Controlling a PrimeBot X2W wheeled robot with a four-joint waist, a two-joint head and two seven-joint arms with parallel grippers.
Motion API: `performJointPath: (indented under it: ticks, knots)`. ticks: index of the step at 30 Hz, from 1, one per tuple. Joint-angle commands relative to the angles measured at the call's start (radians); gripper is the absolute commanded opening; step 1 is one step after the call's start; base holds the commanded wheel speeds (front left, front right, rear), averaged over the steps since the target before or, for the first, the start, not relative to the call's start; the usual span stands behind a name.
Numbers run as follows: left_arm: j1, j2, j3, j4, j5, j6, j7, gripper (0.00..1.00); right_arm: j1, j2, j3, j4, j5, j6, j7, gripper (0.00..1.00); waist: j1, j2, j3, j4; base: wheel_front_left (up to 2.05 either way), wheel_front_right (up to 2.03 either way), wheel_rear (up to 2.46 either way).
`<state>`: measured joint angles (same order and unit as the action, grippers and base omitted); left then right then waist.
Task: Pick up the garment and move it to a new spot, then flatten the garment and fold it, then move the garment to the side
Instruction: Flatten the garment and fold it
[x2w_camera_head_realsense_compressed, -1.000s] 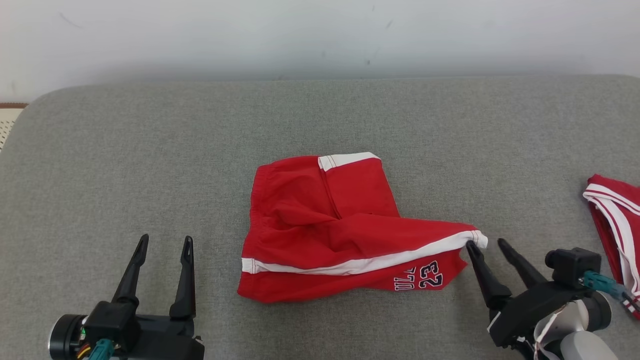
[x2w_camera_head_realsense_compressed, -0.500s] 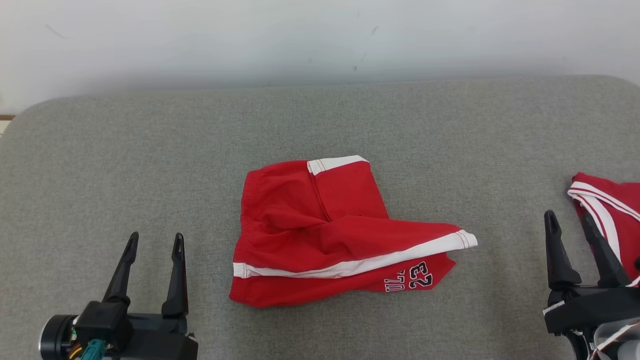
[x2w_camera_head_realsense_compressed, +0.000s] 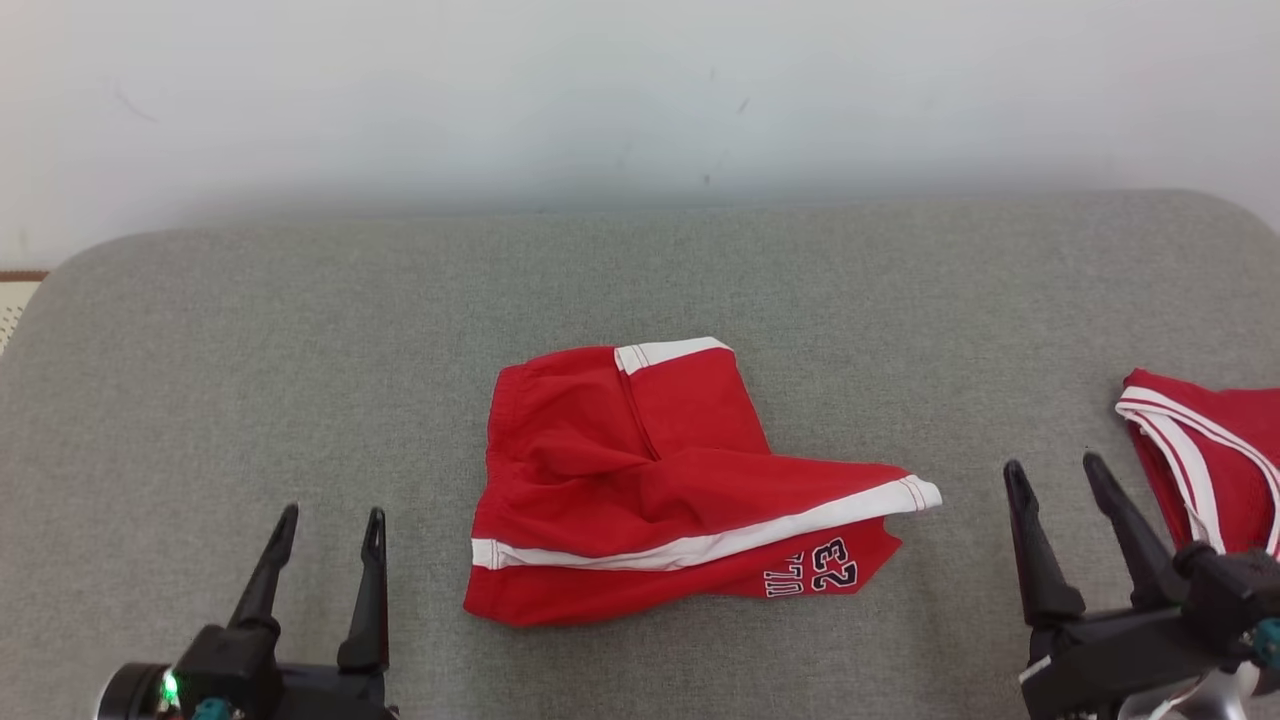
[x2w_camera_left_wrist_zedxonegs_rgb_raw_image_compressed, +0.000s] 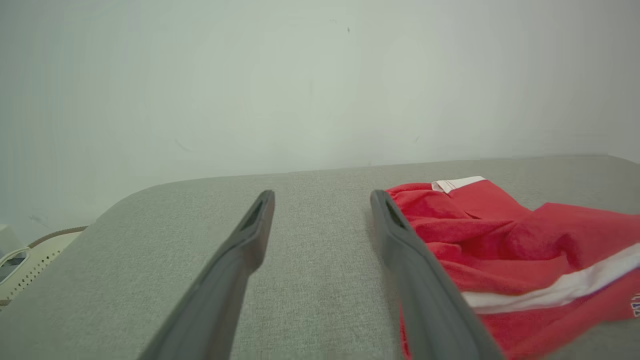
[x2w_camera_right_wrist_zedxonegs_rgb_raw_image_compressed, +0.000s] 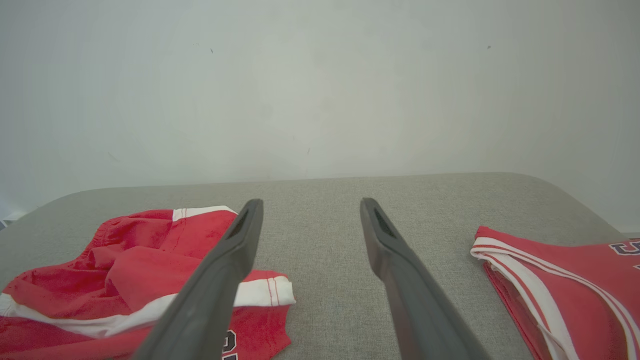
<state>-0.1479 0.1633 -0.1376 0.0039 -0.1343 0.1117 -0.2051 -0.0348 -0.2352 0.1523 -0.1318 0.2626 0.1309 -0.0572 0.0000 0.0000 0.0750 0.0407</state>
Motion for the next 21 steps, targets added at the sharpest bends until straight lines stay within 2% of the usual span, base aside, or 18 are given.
performJointPath:
  ticks: [1,11,21]
  knots:
    - [0.023,0.005,-0.001,-0.005,0.003,0.005,0.003,1.0,0.02,0.006,0.0,-0.003,-0.005,0.0,0.001,1.0,0.0,0.0,-0.01,-0.004,0.0,0.0,0.0]
    - [0.083,0.018,0.003,-0.031,-0.01,0.022,0.046,1.0,0.112,0.042,0.005,-0.044,-0.039,0.0,0.015,1.0,0.0,0.0,-0.049,-0.011,0.0,0.0,0.0]
    - [0.082,0.029,0.001,-0.045,-0.014,0.029,0.062,1.0,0.128,0.052,0.004,-0.068,-0.048,0.0,0.036,1.0,0.0,0.0,-0.052,-0.008,0.0,0.0,0.0]
